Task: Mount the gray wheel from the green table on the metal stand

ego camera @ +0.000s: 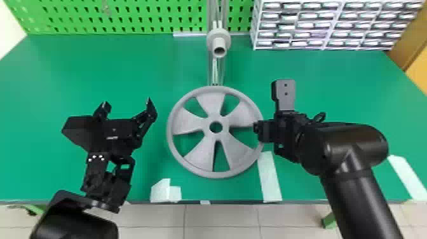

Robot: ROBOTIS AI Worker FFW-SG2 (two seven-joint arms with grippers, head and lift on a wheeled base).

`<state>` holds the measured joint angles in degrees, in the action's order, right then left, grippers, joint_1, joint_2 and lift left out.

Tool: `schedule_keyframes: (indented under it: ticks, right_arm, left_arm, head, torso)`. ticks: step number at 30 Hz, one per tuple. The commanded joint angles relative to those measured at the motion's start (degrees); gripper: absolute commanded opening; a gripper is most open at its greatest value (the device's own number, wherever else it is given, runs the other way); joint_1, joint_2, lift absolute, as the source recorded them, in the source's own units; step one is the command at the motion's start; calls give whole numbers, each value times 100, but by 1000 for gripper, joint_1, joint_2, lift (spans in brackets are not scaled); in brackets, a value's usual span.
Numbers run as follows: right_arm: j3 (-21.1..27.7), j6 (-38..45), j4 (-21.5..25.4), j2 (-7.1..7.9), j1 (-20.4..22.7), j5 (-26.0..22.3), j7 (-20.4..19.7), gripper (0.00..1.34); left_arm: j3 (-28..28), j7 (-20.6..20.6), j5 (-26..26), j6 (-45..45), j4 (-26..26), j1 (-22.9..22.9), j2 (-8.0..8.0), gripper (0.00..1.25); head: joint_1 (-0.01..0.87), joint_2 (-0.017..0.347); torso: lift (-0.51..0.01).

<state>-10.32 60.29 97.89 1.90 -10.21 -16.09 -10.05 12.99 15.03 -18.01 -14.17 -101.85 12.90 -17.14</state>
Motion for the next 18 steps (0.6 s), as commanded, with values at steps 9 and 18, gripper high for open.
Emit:
schedule_keyframes:
  ticks: [9, 18]
  right_arm:
    - [22, -650, 705, -5, 590, 318, 126, 328]
    - [-75, -1969, 810, 57, 1127, 546, 214, 327]
  left_arm:
    - [-33, 114, -1, 28, -142, 73, 0, 1129]
    - [-42, 184, 8, 28, -265, 134, 0, 1129]
  head:
    - [868, 52]
    - [868, 52]
  torso:
    - [-93]
    - [-93]
